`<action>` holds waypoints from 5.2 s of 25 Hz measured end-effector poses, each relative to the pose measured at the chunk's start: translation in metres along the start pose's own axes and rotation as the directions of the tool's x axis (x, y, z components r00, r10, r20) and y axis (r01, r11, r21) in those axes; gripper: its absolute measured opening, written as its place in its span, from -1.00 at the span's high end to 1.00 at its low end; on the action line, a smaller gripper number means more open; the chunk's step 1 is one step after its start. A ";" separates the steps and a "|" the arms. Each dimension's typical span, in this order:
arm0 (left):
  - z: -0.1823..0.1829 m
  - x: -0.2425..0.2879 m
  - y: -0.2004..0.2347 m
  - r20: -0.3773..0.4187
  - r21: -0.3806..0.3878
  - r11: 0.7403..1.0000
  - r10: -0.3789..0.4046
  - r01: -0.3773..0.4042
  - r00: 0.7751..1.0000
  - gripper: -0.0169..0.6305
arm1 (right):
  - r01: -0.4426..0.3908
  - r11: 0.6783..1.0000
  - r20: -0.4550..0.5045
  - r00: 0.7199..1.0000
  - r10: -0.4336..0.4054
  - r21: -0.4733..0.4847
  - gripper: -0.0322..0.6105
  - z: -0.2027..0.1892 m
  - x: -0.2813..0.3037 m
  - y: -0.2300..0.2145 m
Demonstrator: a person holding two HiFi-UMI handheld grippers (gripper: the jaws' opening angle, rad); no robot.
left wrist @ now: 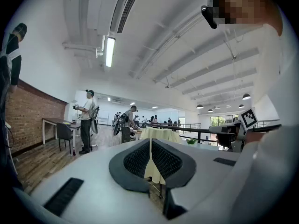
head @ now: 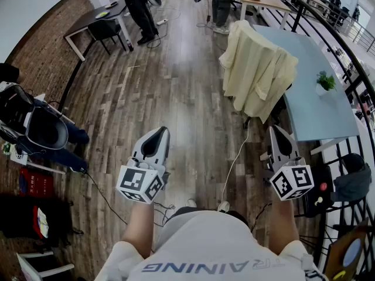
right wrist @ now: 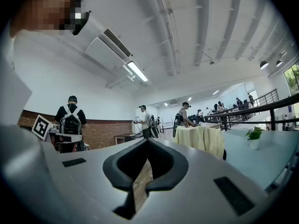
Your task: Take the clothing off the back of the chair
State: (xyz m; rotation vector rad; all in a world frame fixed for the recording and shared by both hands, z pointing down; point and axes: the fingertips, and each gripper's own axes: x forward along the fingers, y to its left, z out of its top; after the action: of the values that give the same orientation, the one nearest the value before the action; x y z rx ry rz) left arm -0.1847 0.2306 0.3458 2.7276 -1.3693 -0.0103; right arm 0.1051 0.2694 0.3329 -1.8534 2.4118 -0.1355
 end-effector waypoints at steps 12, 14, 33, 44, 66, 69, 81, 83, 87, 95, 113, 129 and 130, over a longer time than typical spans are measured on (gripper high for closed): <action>-0.003 -0.010 0.008 0.001 -0.026 1.000 0.008 -0.008 1.000 0.82 | -0.006 1.000 -0.015 1.000 0.006 0.002 0.83 -0.008 -0.001 0.011; -0.004 -0.016 0.014 0.003 -0.028 1.000 0.009 -0.009 1.000 0.82 | -0.011 1.000 -0.008 1.000 0.011 0.011 0.83 -0.008 0.000 0.019; -0.014 -0.050 0.104 0.005 -0.058 0.998 0.017 -0.017 1.000 0.81 | -0.041 0.999 -0.046 0.998 0.042 0.021 0.83 -0.037 0.053 0.097; -0.014 0.010 0.146 -0.015 -0.062 0.996 0.057 -0.058 0.998 0.81 | -0.083 0.996 -0.046 0.995 0.085 0.041 0.83 -0.037 0.142 0.070; -0.003 0.249 0.173 -0.040 -0.032 0.996 0.085 -0.086 0.996 0.82 | -0.043 0.997 -0.032 0.998 0.045 0.058 0.83 -0.031 0.309 -0.117; -0.006 0.281 0.186 -0.043 -0.041 0.996 0.080 -0.082 0.996 0.82 | -0.028 0.998 -0.038 0.999 0.030 0.051 0.83 -0.037 0.329 -0.134; -0.010 0.436 0.248 -0.062 -0.052 0.985 -0.168 0.165 0.984 0.81 | 0.180 0.984 0.016 0.984 -0.180 -0.013 0.83 -0.024 0.412 -0.176; -0.005 0.464 0.259 -0.068 -0.053 0.974 -0.222 0.219 0.973 0.81 | 0.232 0.973 0.030 0.972 -0.231 -0.022 0.83 -0.015 0.427 -0.182; 0.003 0.515 0.285 -0.084 -0.052 0.942 -0.335 0.332 0.938 0.82 | 0.354 0.934 0.057 0.934 -0.352 -0.036 0.83 0.001 0.451 -0.193; -0.006 0.585 0.273 -0.113 -0.084 0.847 -0.531 0.525 0.840 0.81 | 0.579 0.814 0.088 0.813 -0.575 -0.035 0.83 0.015 0.425 -0.219; -0.001 0.699 0.098 -0.131 -0.047 0.755 -0.654 0.654 0.745 0.81 | 0.740 0.668 0.122 0.658 -0.743 0.078 0.83 0.018 0.299 -0.372; -0.001 0.811 0.084 -0.267 -0.074 0.720 -0.681 0.690 0.682 0.81 | 0.717 0.678 -0.083 0.695 -0.715 0.162 0.81 -0.009 0.289 -0.449; -0.003 0.820 0.081 -0.299 -0.091 0.695 -0.702 0.713 0.646 0.81 | 0.718 0.679 -0.105 0.695 -0.711 0.156 0.74 -0.009 0.292 -0.452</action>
State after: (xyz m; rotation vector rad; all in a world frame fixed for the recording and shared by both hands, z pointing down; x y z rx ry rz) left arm 0.2411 -0.4736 0.3833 2.9247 -0.1516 0.3793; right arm 0.4628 -0.1285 0.3934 -2.5889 1.4583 -0.4337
